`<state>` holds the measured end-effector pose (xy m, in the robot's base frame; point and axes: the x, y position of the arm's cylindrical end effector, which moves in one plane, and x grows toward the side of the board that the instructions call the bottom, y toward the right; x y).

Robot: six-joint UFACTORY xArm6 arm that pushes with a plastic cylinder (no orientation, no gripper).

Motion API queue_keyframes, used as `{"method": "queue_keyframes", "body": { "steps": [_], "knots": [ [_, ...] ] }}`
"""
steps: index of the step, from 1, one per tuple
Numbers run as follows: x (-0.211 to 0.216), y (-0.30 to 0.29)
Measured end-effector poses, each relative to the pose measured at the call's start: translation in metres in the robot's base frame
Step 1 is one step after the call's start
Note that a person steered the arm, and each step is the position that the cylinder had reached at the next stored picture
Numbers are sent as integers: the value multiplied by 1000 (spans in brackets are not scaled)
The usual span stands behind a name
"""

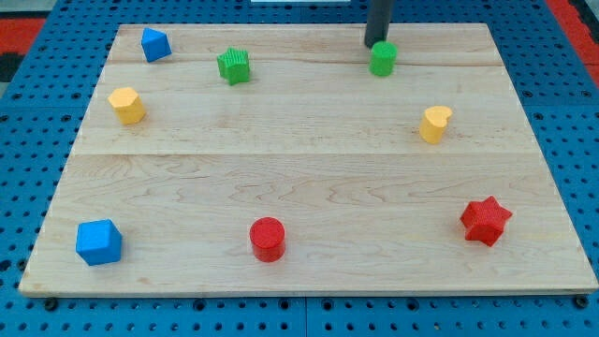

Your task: Move the green circle towards center of the board

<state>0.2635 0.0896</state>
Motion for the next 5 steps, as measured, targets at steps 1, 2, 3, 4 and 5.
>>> {"method": "queue_keyframes", "body": {
  "steps": [1, 2, 3, 4, 5],
  "knots": [
    [-1, -28],
    [-17, -1],
    [11, -2],
    [42, -14],
    [51, -37]
  ]
}}
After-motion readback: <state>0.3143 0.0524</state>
